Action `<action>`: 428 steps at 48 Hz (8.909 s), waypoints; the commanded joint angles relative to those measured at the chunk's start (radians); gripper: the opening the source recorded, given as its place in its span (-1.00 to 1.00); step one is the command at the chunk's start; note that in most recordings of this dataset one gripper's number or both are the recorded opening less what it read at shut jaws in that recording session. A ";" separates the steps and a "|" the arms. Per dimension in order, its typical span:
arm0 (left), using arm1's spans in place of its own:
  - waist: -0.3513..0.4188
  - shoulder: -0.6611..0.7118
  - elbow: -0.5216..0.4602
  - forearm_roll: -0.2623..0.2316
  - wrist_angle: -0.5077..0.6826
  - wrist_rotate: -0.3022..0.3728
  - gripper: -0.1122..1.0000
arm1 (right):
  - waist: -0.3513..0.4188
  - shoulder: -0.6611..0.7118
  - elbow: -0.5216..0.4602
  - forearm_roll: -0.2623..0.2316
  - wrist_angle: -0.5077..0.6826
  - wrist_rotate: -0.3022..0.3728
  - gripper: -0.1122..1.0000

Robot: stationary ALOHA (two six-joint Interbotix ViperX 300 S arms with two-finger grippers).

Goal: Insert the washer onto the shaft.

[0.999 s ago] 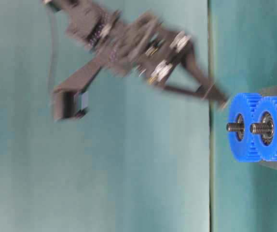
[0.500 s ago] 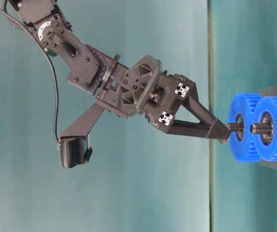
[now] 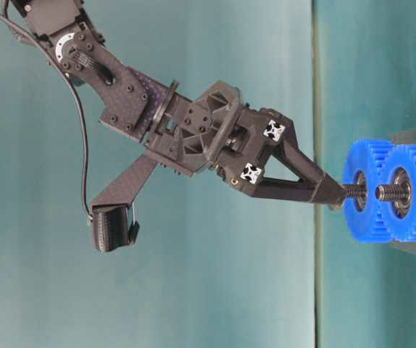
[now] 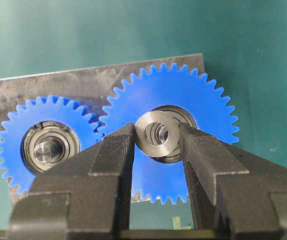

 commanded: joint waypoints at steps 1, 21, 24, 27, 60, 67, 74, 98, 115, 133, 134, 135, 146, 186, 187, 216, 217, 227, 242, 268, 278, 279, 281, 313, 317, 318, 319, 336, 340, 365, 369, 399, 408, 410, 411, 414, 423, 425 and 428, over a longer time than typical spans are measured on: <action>0.000 -0.005 -0.009 0.003 -0.009 0.000 -0.79 | -0.008 -0.035 -0.025 -0.008 -0.002 0.005 -0.25; -0.002 -0.025 0.003 0.003 -0.009 -0.003 -0.79 | -0.028 -0.028 -0.032 -0.023 0.028 0.006 -0.25; -0.002 -0.025 0.005 0.003 -0.009 -0.006 -0.79 | -0.025 -0.025 -0.032 -0.018 0.037 0.009 -0.25; -0.002 -0.025 0.005 0.003 -0.009 -0.012 -0.79 | -0.020 -0.025 -0.032 -0.015 0.038 0.011 -0.25; 0.000 -0.025 0.006 0.003 -0.009 -0.021 -0.79 | -0.018 -0.012 -0.041 -0.008 0.029 0.017 -0.25; -0.002 -0.026 0.009 0.003 -0.009 -0.025 -0.79 | -0.006 -0.003 -0.041 -0.003 0.032 0.017 -0.25; -0.002 -0.034 0.012 0.003 -0.009 -0.028 -0.79 | 0.005 -0.005 -0.041 0.008 0.034 0.018 -0.25; -0.002 -0.054 0.018 0.003 -0.009 -0.031 -0.79 | -0.021 -0.003 -0.046 0.003 0.035 0.017 -0.25; -0.002 -0.054 0.021 0.002 -0.009 -0.031 -0.79 | -0.012 0.003 -0.046 0.008 0.041 0.018 -0.25; -0.002 -0.054 0.023 0.003 -0.009 -0.031 -0.79 | -0.003 0.008 -0.046 0.009 0.058 0.020 -0.25; -0.002 -0.054 0.023 0.003 -0.009 -0.031 -0.79 | -0.003 0.009 -0.046 0.009 0.057 0.020 -0.25; -0.002 -0.054 0.023 0.003 -0.009 -0.031 -0.79 | -0.003 0.009 -0.046 0.009 0.054 0.020 -0.25; -0.002 -0.054 0.023 0.003 -0.009 -0.032 -0.79 | -0.005 0.014 -0.063 0.009 0.051 0.018 -0.25; -0.002 -0.058 0.026 0.002 -0.023 -0.063 -0.79 | -0.009 -0.120 0.008 -0.023 0.043 0.075 0.53; -0.002 -0.058 0.026 0.003 -0.023 -0.063 -0.79 | -0.002 -0.143 0.032 -0.021 0.043 0.075 0.53; 0.003 -0.080 0.015 0.003 -0.023 -0.058 -0.79 | 0.163 -0.149 0.380 -0.020 -0.279 0.095 0.40; 0.002 -0.080 0.014 0.003 -0.023 -0.058 -0.79 | 0.163 -0.140 0.377 -0.021 -0.279 0.095 0.40; 0.002 -0.078 0.005 0.003 -0.023 -0.060 -0.79 | 0.156 -0.104 0.390 -0.023 -0.282 0.095 0.39; 0.002 -0.077 0.002 0.003 -0.021 -0.060 -0.79 | 0.126 -0.095 0.416 -0.023 -0.295 0.097 0.39; 0.005 -0.074 0.002 0.003 -0.023 -0.061 -0.79 | 0.129 -0.037 0.394 -0.018 -0.327 0.098 0.20; 0.005 -0.074 0.002 0.003 -0.023 -0.063 -0.79 | 0.129 -0.052 0.394 -0.017 -0.311 0.109 -0.23; 0.005 -0.074 0.002 0.003 -0.023 -0.063 -0.79 | 0.127 -0.057 0.394 -0.017 -0.310 0.114 -0.23; 0.005 -0.075 0.002 0.003 -0.023 -0.063 -0.79 | 0.126 -0.067 0.390 -0.017 -0.304 0.124 -0.23; 0.005 -0.074 0.002 0.003 -0.025 -0.066 -0.79 | 0.121 -0.144 0.150 -0.020 -0.114 0.137 -0.23; 0.005 -0.074 0.002 0.003 -0.025 -0.066 -0.79 | 0.120 -0.117 0.132 -0.020 -0.114 0.133 -0.23; 0.005 -0.075 0.002 0.003 -0.025 -0.066 -0.79 | 0.120 -0.110 0.126 -0.020 -0.114 0.133 -0.23; 0.005 -0.074 0.002 0.003 -0.025 -0.066 -0.79 | 0.120 -0.103 0.121 -0.020 -0.112 0.133 -0.23; 0.005 -0.077 0.000 0.003 -0.025 -0.066 -0.79 | 0.121 -0.060 0.072 -0.021 -0.112 0.133 -0.23; 0.005 -0.077 0.002 0.002 -0.023 -0.066 -0.79 | 0.126 -0.057 0.071 -0.020 -0.110 0.133 -0.23; 0.005 -0.077 0.009 0.003 -0.025 -0.072 -0.79 | 0.135 -0.021 0.055 -0.021 -0.091 0.137 -0.23; 0.005 -0.077 0.008 0.003 -0.023 -0.072 -0.79 | 0.135 -0.017 0.054 -0.021 -0.081 0.137 -0.23; 0.005 -0.078 0.008 0.002 -0.025 -0.081 -0.79 | 0.129 -0.037 0.026 -0.021 -0.081 0.133 0.09; 0.005 -0.080 0.009 0.003 -0.025 -0.112 -0.79 | 0.129 -0.071 0.032 -0.023 -0.081 0.101 0.81; 0.005 -0.080 0.009 0.003 -0.025 -0.112 -0.79 | 0.127 -0.075 0.034 -0.025 -0.081 0.098 0.75; 0.005 -0.080 0.009 0.003 -0.023 -0.112 -0.79 | 0.126 -0.077 0.034 -0.025 -0.081 0.097 0.73; 0.005 -0.080 0.005 0.003 -0.023 -0.109 -0.79 | 0.126 -0.083 0.037 -0.025 -0.081 0.097 0.72; 0.005 -0.080 -0.002 0.008 -0.015 -0.080 -0.79 | 0.124 -0.115 0.067 -0.025 -0.066 0.086 0.72; 0.005 -0.080 -0.002 0.008 -0.015 -0.074 -0.79 | 0.123 -0.129 0.080 -0.025 -0.061 0.084 0.72; 0.003 -0.080 0.000 0.008 -0.020 -0.067 -0.79 | 0.123 -0.152 0.101 -0.025 -0.057 0.081 0.72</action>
